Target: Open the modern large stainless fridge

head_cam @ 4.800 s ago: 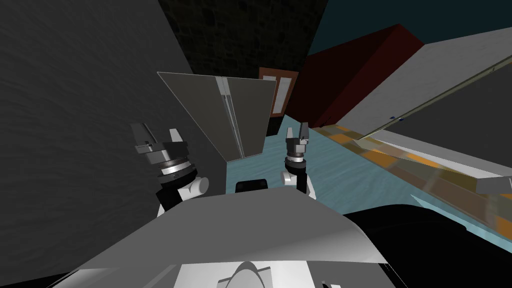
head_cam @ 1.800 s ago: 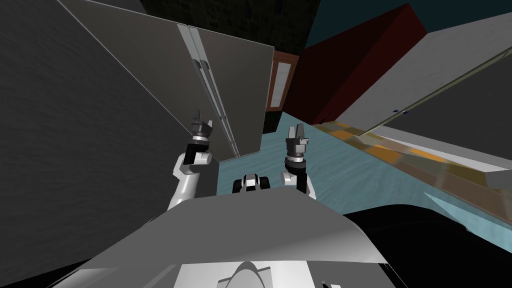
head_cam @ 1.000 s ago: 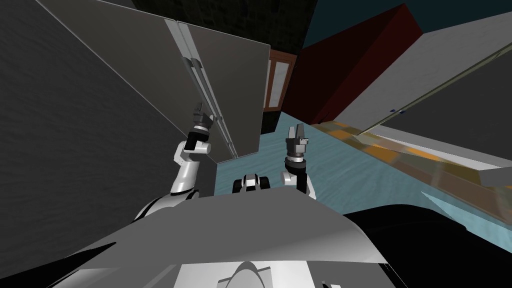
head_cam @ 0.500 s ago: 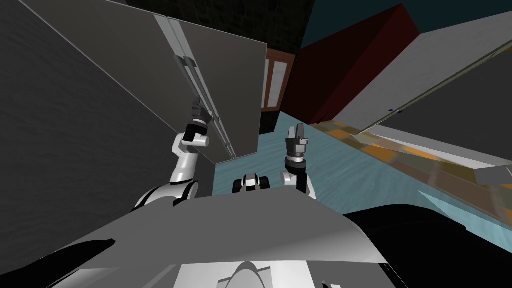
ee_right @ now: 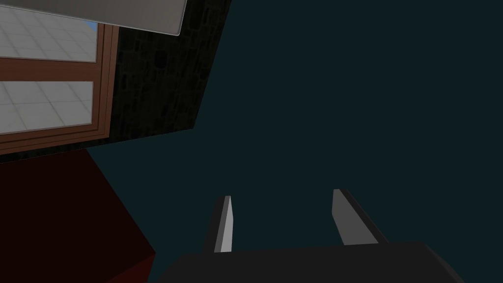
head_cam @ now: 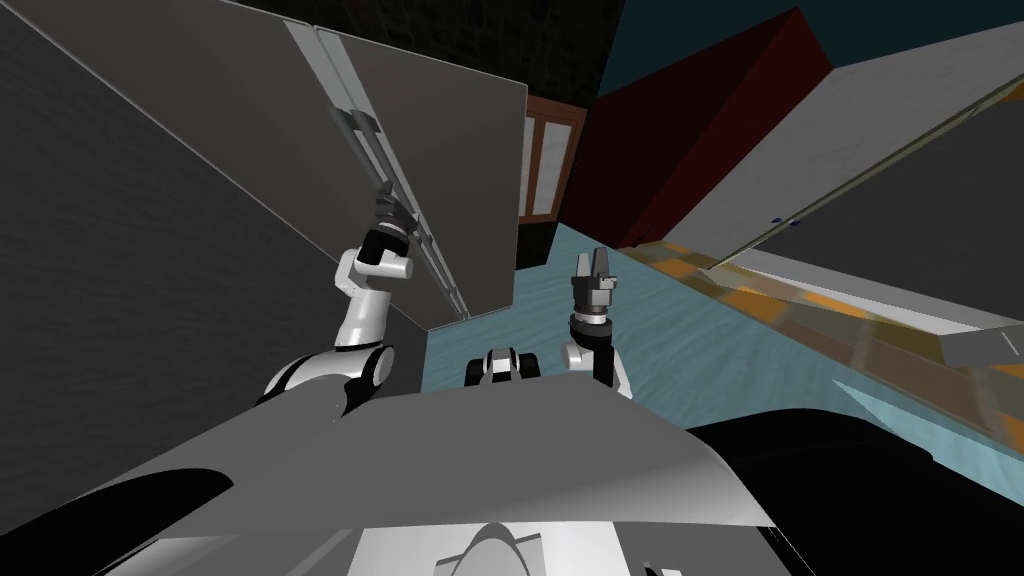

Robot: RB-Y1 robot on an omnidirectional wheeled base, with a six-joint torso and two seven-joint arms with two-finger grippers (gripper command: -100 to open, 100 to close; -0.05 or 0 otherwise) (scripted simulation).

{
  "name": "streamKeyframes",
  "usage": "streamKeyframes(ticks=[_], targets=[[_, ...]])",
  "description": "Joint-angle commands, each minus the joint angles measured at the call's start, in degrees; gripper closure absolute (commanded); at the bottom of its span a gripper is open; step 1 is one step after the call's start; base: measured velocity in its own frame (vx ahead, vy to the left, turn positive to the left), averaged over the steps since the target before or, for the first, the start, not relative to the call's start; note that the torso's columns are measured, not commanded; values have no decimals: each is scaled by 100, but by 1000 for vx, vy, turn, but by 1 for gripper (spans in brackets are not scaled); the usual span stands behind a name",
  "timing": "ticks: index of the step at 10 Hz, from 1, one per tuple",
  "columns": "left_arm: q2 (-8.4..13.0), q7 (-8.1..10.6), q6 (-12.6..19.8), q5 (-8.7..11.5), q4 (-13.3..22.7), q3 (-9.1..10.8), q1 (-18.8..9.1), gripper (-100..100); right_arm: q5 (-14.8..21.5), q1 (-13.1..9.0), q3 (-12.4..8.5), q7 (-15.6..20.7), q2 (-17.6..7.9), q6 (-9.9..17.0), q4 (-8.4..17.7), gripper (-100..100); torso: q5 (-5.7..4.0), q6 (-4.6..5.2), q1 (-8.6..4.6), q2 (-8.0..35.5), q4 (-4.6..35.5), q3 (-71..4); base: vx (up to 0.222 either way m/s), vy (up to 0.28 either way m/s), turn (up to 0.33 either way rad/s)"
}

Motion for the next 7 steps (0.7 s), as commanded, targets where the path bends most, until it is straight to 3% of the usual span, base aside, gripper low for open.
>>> streamKeyframes(ticks=[1,2,3,4,7], targets=[[45,102,154,-23,232,23,-352,-100,0,0,0,0,0,0,0,0,1,1,4,1,0,1,11,-23,-1],[191,279,391,-35,531,80,-572,-100,0,0,0,0,0,0,0,0,3,0,14,9,3,5,19,-41,-36],[191,279,403,-35,553,80,-706,-100,0,0,0,0,0,0,0,0,2,1,6,6,2,4,26,-49,-15],[340,446,645,-44,757,143,-889,-100,0,0,0,0,0,0,0,0,-1,1,1,2,1,1,38,-58,-34],[488,602,880,-50,1187,211,-1407,-100,0,0,0,0,0,0,0,0,0,1,-1,0,0,0,31,-63,-21]])
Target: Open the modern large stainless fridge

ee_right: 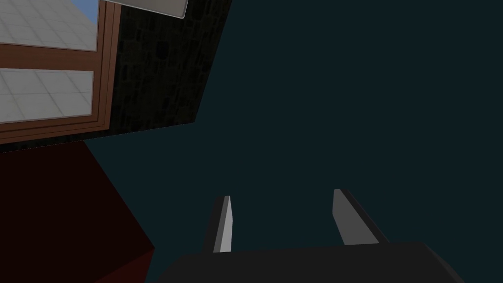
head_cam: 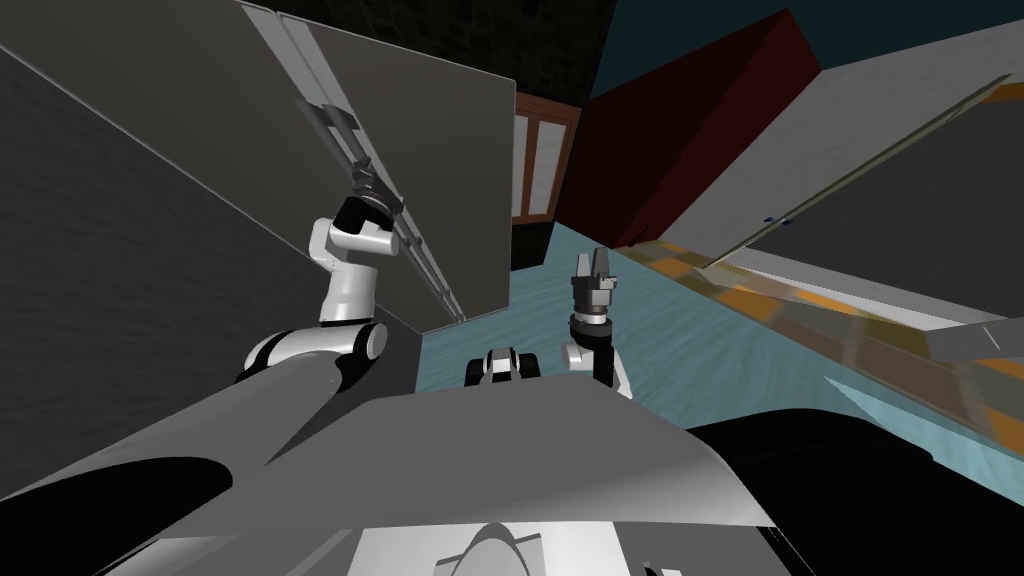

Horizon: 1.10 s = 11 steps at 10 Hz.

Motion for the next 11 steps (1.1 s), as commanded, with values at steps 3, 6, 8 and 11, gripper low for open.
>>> streamKeyframes(ticks=[3,6,8,11], targets=[[355,374,556,-9,846,192,-813,-100,0,0,0,0,0,0,0,0,4,-1,12,6,1,4,20,-52,-31],[494,498,767,-6,1155,274,-1148,-100,0,0,0,0,0,0,0,0,10,-11,38,-19,1,-16,22,-74,-23],[628,613,967,-2,1439,359,-1415,-100,0,-1,0,0,0,0,0,0,14,-12,50,-24,1,-23,19,-43,-41],[757,718,1158,4,1712,446,-1665,-100,0,0,0,0,0,0,0,0,18,-22,65,-33,2,-30,14,-50,-15]])
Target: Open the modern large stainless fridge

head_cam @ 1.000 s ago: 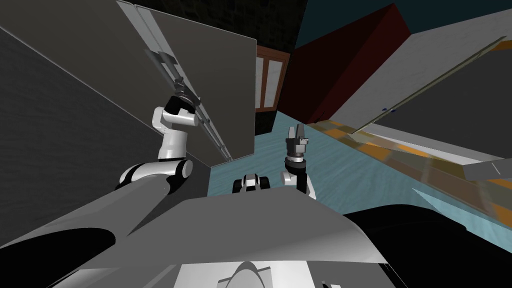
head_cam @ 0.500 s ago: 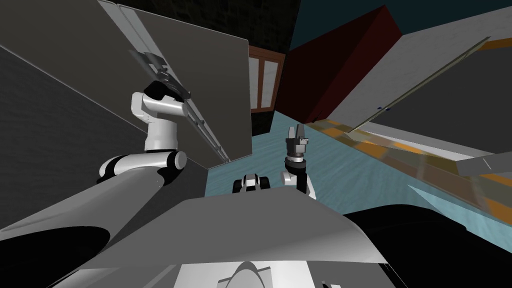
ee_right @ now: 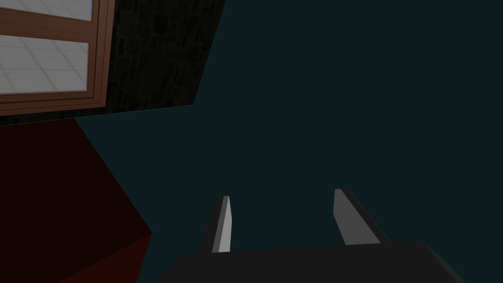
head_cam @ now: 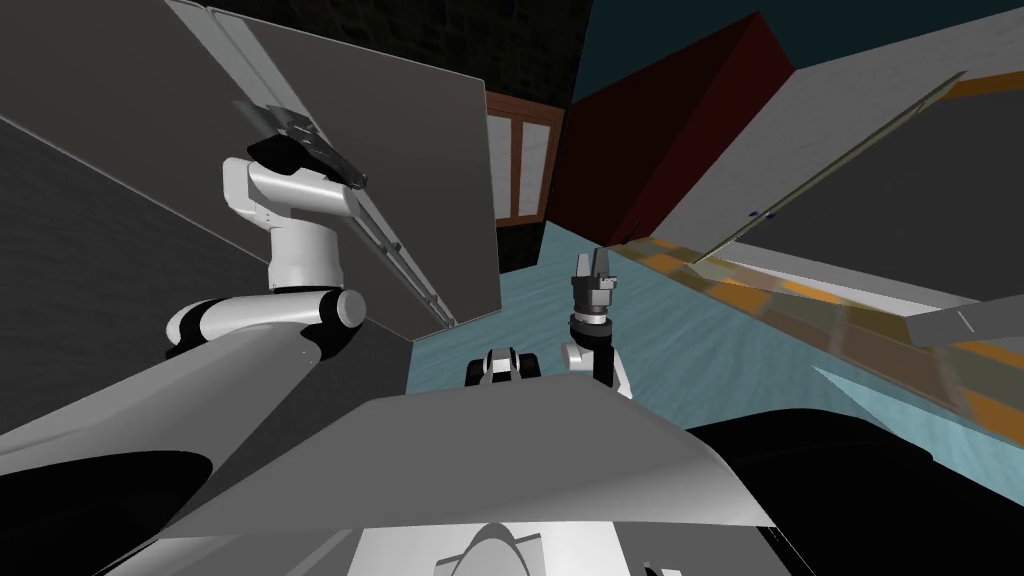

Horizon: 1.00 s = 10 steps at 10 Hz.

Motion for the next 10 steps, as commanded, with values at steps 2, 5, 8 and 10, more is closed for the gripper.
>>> streamKeyframes(ticks=[2,5,8,10], targets=[[187,112,141,0,466,115,-378,-100,0,0,0,0,0,0,0,0,3,-2,4,1,1,0,18,-37,-42],[423,284,476,19,952,290,-804,-100,0,0,0,0,0,0,0,0,10,-15,5,10,0,9,29,-70,-34],[651,430,773,41,1381,457,-1174,-100,0,0,0,0,0,0,0,0,17,-17,19,23,1,19,26,-64,-32],[875,552,1026,62,1744,609,-1488,-100,0,0,0,0,0,0,0,0,27,-17,27,21,-7,19,17,-61,-41]])
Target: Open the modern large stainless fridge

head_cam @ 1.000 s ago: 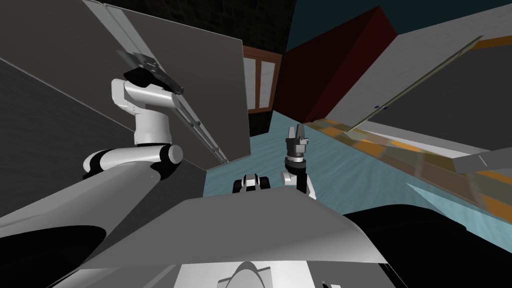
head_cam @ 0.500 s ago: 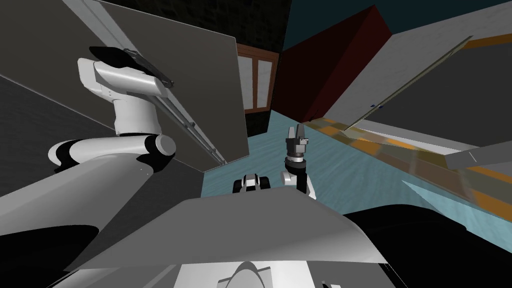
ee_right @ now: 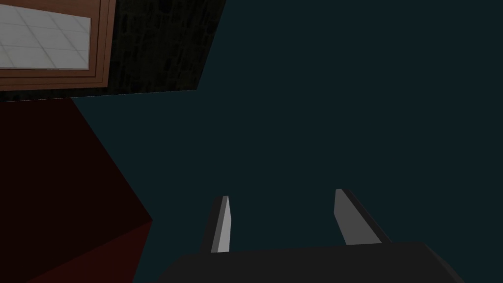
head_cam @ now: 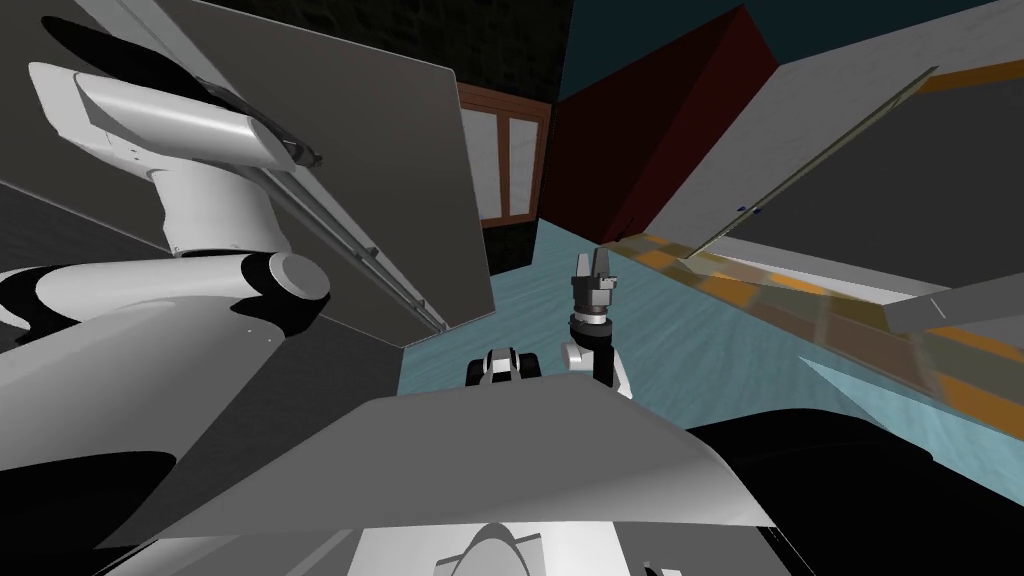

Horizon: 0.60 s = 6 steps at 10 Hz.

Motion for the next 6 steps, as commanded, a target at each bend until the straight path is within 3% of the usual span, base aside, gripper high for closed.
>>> streamKeyframes(ticks=[1,6], targets=[[309,152,346,24,400,207,-328,-100,0,0,0,0,0,0,0,0,-2,-2,-4,1,2,1,19,-83,-49],[610,276,602,49,746,371,-645,-100,0,0,0,0,0,0,0,0,4,-11,5,20,9,17,18,-41,-18]])
